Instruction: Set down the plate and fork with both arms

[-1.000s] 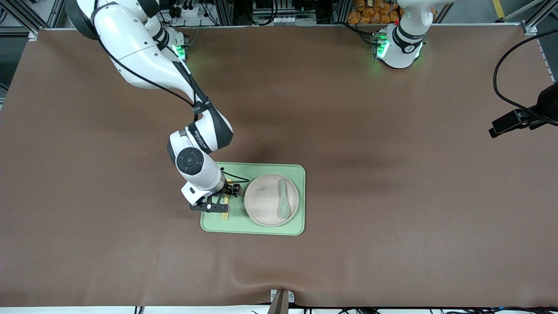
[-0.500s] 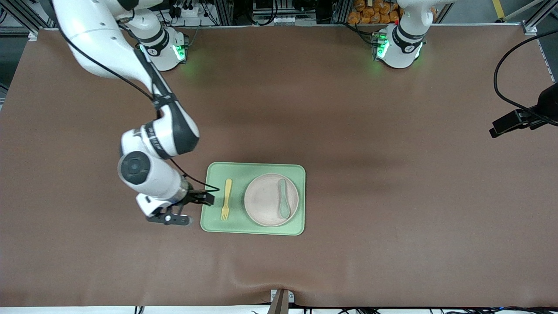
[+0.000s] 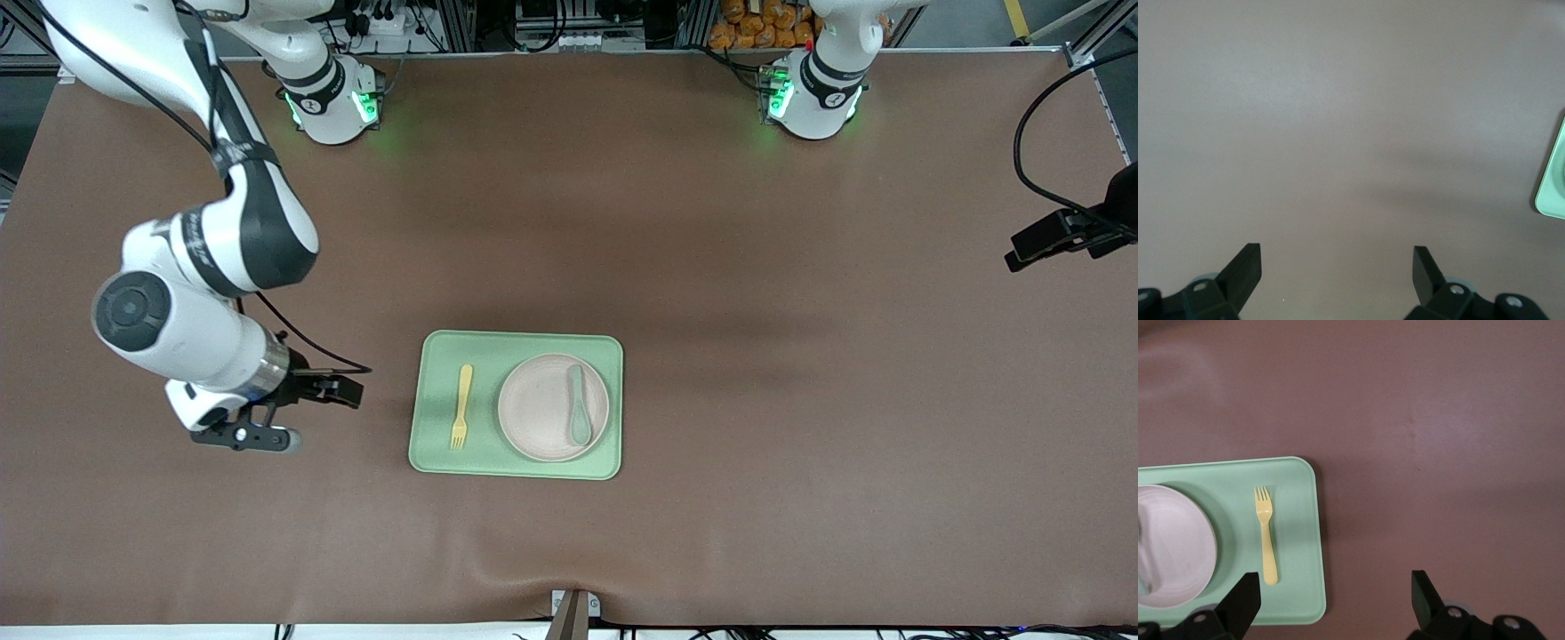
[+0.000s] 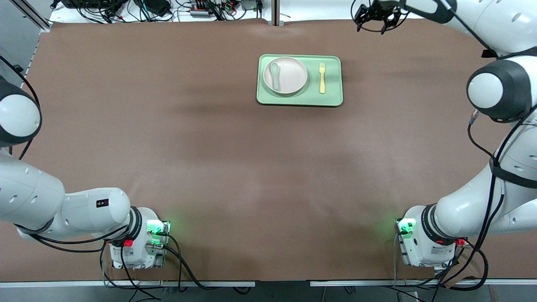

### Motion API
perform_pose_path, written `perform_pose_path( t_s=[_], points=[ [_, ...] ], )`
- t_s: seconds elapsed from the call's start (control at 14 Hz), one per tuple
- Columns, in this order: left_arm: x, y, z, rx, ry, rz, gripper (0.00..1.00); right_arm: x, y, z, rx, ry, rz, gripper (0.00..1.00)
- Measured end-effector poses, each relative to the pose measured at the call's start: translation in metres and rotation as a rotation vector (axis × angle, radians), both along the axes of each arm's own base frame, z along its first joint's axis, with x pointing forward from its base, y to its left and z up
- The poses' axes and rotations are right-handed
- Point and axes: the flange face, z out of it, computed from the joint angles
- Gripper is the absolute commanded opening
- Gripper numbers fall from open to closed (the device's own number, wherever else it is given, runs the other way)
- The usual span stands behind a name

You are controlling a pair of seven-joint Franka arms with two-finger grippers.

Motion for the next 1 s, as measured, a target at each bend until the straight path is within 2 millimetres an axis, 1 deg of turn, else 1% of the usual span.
perform_pose_path(
  t_s=[0.21, 0.43, 0.64, 0.79, 0.93, 1.0],
  points=[
    [-0.01, -0.004, 0.003, 0.007, 0.001, -0.02, 1.0, -0.017, -0.022, 0.053, -0.012, 0.008, -0.009, 1.0],
    [-0.014, -0.008, 0.004, 0.01, 0.002, -0.088, 1.0, -0.042, -0.025, 0.111, -0.015, -0.028, -0.009, 1.0],
    [-0.014, -0.011, 0.002, 0.01, 0.005, -0.097, 1.0, -0.076, -0.029, 0.166, -0.013, -0.051, -0.015, 1.0],
    [-0.015, -0.019, 0.003, 0.009, 0.004, -0.11, 1.0, -0.104, -0.033, 0.192, -0.025, -0.065, -0.018, 1.0],
    [-0.015, -0.027, 0.003, 0.009, 0.003, -0.115, 1.0, -0.129, -0.042, 0.206, -0.043, -0.076, -0.002, 1.0],
    [-0.016, -0.033, 0.003, 0.008, 0.003, -0.115, 1.0, -0.137, -0.05, 0.209, -0.051, -0.08, 0.025, 1.0]
  ],
)
